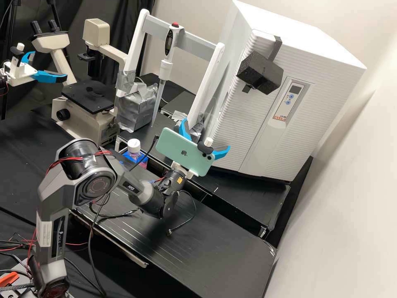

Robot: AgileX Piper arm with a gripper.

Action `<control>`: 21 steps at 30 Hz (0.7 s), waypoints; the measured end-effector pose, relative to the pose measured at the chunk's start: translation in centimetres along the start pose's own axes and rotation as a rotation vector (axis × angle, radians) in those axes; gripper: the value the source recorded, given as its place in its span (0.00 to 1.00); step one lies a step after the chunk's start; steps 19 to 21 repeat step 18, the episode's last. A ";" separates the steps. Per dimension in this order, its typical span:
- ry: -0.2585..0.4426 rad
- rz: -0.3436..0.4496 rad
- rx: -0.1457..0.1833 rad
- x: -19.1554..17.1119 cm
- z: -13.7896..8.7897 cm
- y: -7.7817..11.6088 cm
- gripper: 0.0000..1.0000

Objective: Close the door

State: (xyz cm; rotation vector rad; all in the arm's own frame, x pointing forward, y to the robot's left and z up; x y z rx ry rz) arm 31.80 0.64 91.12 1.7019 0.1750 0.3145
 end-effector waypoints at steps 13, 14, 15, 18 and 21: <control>-0.139 0.166 -0.082 -3.5 -1.2 -1.9 1.00; -0.142 0.165 -0.075 -4.0 -1.5 -2.1 1.00; -0.146 0.162 -0.070 -4.4 -1.6 -2.4 1.00; -0.155 0.132 -0.039 -5.3 -1.9 -3.4 1.00; -0.155 0.132 -0.039 -5.3 -1.9 -3.4 1.00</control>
